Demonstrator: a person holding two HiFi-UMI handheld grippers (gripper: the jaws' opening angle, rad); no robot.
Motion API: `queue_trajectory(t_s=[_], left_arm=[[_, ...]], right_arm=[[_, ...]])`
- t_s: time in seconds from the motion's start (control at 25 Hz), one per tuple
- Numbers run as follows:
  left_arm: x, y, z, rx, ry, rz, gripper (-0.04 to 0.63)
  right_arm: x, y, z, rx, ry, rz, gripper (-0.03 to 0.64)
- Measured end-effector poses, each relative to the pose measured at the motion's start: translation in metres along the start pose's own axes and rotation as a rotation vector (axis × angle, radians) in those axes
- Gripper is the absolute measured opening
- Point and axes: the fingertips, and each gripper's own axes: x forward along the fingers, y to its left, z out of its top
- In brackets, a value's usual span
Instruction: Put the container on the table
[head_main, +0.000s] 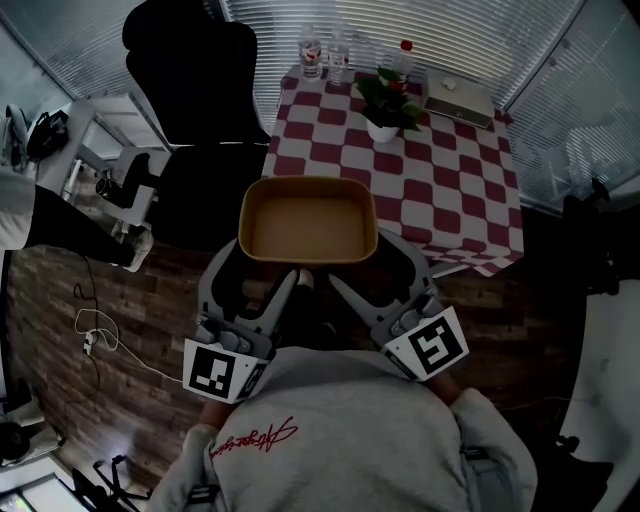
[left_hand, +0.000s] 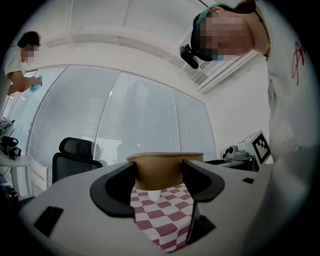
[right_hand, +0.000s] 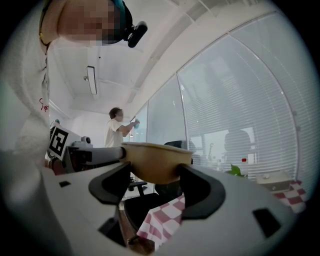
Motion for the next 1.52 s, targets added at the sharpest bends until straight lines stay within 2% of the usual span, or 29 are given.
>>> queue_trajectory(t_s=[0.12, 0.28, 0.44, 0.68, 0.92, 1.12, 1.52], left_arm=[[0.004, 0.003, -0.002, 0.000, 0.009, -0.003, 0.305], [0.013, 0.013, 0.003, 0.003, -0.023, -0.008, 0.305], [0.018, 0.024, -0.002, -0.003, 0.003, -0.008, 0.305], [0.033, 0.039, 0.001, -0.003, -0.026, -0.015, 0.305], [0.046, 0.048, -0.006, -0.010, 0.002, -0.026, 0.305], [0.061, 0.055, -0.003, -0.008, -0.029, -0.045, 0.305], [0.093, 0.075, -0.006, -0.014, -0.034, -0.066, 0.305]], right_arm=[[0.003, -0.005, 0.000, -0.010, 0.001, -0.011, 0.311], [0.014, -0.010, 0.004, -0.016, -0.009, -0.010, 0.311], [0.026, -0.014, 0.006, -0.025, -0.009, -0.008, 0.311], [0.042, -0.026, 0.005, -0.028, 0.004, -0.020, 0.311], [0.054, -0.036, 0.008, -0.039, -0.009, -0.025, 0.311], [0.062, -0.048, 0.009, -0.044, -0.008, -0.040, 0.311], [0.086, -0.075, 0.010, -0.050, -0.009, -0.057, 0.310]])
